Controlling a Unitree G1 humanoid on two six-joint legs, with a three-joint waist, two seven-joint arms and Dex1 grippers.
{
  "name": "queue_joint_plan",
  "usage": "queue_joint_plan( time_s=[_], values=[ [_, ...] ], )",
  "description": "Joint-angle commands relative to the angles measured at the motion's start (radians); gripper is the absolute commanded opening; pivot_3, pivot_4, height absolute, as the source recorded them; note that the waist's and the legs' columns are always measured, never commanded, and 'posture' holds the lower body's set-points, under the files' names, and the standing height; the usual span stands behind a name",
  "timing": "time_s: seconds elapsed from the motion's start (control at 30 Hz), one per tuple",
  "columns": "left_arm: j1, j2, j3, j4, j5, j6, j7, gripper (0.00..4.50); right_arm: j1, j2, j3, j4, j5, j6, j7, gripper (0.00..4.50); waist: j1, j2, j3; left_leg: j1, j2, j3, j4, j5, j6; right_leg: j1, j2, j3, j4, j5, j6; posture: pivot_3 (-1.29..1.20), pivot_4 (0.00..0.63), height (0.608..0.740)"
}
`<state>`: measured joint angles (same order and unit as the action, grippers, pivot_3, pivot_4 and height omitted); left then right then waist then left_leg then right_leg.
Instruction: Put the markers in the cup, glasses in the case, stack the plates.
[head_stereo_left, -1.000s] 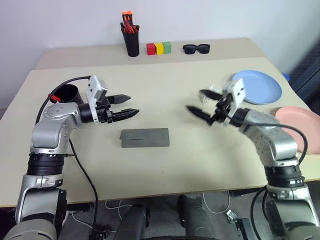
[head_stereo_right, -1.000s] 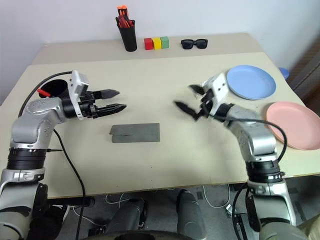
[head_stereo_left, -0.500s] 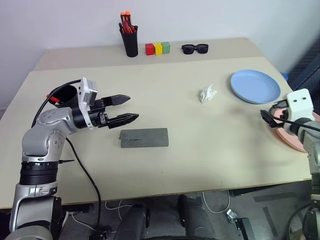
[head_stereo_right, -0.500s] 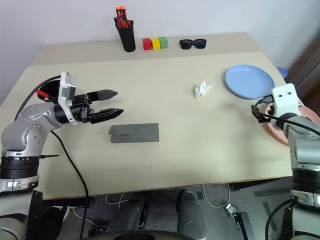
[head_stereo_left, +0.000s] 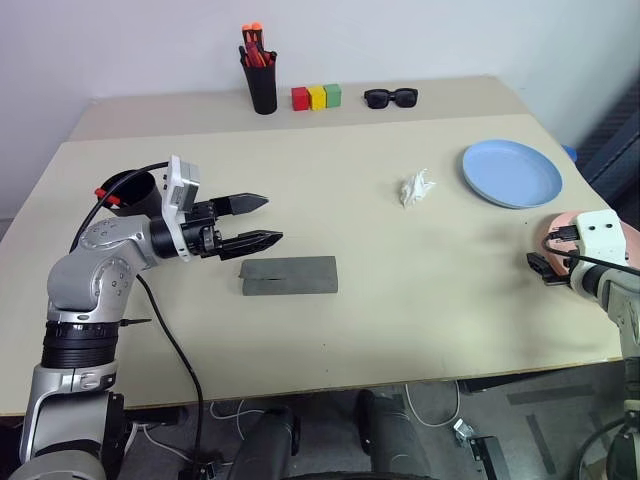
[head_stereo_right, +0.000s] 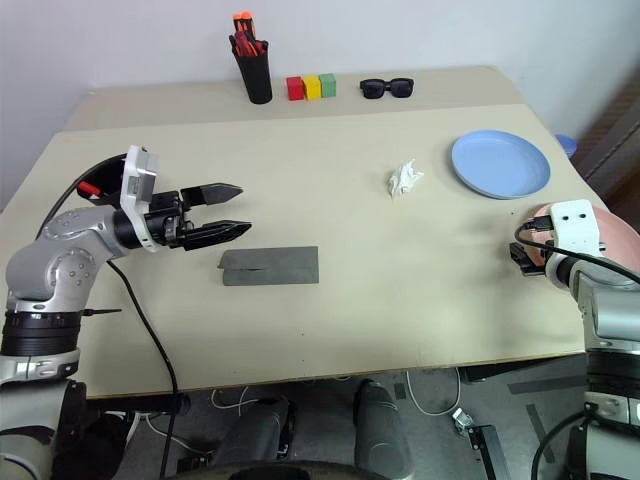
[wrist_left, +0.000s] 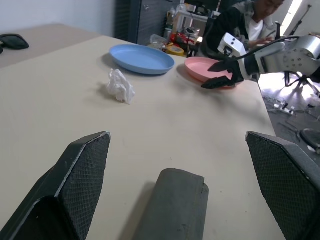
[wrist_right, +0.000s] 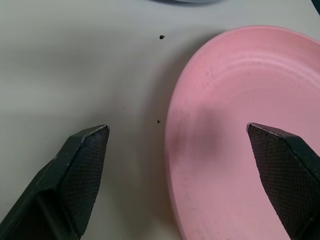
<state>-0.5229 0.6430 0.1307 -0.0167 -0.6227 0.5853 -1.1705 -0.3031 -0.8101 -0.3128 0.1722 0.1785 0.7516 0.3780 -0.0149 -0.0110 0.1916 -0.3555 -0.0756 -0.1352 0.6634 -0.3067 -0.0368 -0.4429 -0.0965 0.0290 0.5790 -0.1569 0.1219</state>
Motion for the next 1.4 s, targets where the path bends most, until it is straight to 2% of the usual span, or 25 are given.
queue_joint_plan(
  time_s=[0.03,0.13,0.17,0.23,0.43,0.53,0.63,0.83,1.07,1.27,1.37,1.4],
  values=[
    [0.006,0.016,0.015,-0.034,-0.013,-0.011,0.003,4.45,-0.040,0.003,-0.015,-0.006,-0.006,-0.018,-0.015,4.50,-0.001,0.000,0.000,0.000,0.000,0.000,0.000,0.000,0.000,0.000,0.000,0.000,0.000,0.000,0.000,0.00,0.150,0.740],
    [0.010,0.018,0.015,-0.034,-0.006,-0.023,0.003,4.45,-0.042,0.001,-0.004,0.019,-0.016,-0.032,-0.014,4.50,-0.001,0.000,0.000,0.000,0.000,0.000,0.000,0.000,0.000,0.000,0.000,0.000,0.000,0.000,0.000,0.00,0.150,0.740],
    [0.012,0.019,0.016,-0.036,-0.007,-0.025,0.004,4.50,-0.036,0.000,-0.002,0.031,-0.019,-0.031,-0.012,3.98,0.000,0.000,0.000,0.000,0.000,0.000,0.000,0.000,0.000,0.000,0.000,0.000,0.000,0.000,0.000,0.00,0.150,0.740],
    [0.013,0.021,0.018,-0.037,-0.009,-0.024,0.004,4.50,-0.028,0.000,0.000,0.047,-0.025,-0.032,-0.011,3.24,0.002,0.000,0.000,0.000,0.000,0.000,0.000,0.000,0.000,0.000,0.000,0.000,0.000,0.000,0.000,0.00,0.150,0.740],
    [0.009,0.027,0.019,-0.039,-0.010,-0.028,0.005,4.50,-0.025,-0.001,0.008,0.075,-0.029,-0.035,-0.004,0.11,0.000,0.000,0.000,0.000,0.000,0.000,0.000,0.000,0.000,0.000,0.000,0.000,0.000,0.000,0.000,0.00,0.150,0.740],
    [0.006,0.028,0.020,-0.038,-0.012,-0.027,0.008,4.50,-0.037,0.004,0.014,0.076,-0.031,-0.043,-0.004,0.04,-0.001,0.000,0.000,0.000,0.000,0.000,0.000,0.000,0.000,0.001,0.000,0.000,0.000,0.000,0.000,0.00,0.150,0.740],
    [0.011,0.024,0.025,-0.041,-0.016,-0.027,0.016,4.50,-0.110,0.006,0.012,0.082,-0.052,-0.115,-0.046,0.04,-0.004,0.000,0.000,0.000,0.000,0.000,0.000,0.000,0.000,0.001,0.000,0.000,0.000,0.000,0.000,0.00,0.150,0.740],
    [0.008,0.004,0.030,-0.033,-0.018,-0.047,0.040,4.50,-0.278,0.001,0.081,0.195,-0.123,-0.357,-0.054,0.04,-0.005,0.001,0.000,0.001,0.000,0.001,0.000,0.000,0.000,0.000,0.000,0.001,0.000,0.000,0.000,0.00,0.150,0.740],
    [0.027,-0.023,0.034,-0.060,-0.024,-0.056,0.076,4.50,-0.594,0.103,0.268,0.618,-0.230,-0.675,0.029,0.04,-0.012,0.001,0.000,0.001,0.000,0.001,0.000,0.000,0.000,0.000,0.000,0.001,-0.001,0.000,0.000,0.00,0.150,0.740],
    [0.083,-0.025,0.053,-0.136,-0.048,-0.039,0.122,4.50,-0.746,0.160,0.332,0.955,-0.293,-0.850,0.036,0.04,-0.011,0.000,0.000,-0.001,0.000,0.001,-0.001,0.000,0.000,-0.001,0.000,0.001,-0.001,0.000,0.000,0.00,0.150,0.740],
    [0.110,-0.020,0.061,-0.172,-0.067,-0.027,0.144,4.50,-0.784,0.179,0.275,1.036,-0.235,-0.855,0.066,0.96,-0.009,0.000,0.000,-0.001,0.000,0.001,-0.001,0.000,0.000,-0.001,0.000,0.001,-0.001,0.000,0.000,0.00,0.150,0.740],
    [0.119,-0.018,0.065,-0.182,-0.071,-0.025,0.151,4.50,-0.793,0.175,0.295,1.049,-0.261,-0.871,0.051,1.42,-0.011,0.000,0.000,-0.001,0.000,0.001,-0.001,0.000,0.000,-0.001,0.000,0.001,-0.001,0.000,0.000,0.00,0.150,0.740]
  ],
)
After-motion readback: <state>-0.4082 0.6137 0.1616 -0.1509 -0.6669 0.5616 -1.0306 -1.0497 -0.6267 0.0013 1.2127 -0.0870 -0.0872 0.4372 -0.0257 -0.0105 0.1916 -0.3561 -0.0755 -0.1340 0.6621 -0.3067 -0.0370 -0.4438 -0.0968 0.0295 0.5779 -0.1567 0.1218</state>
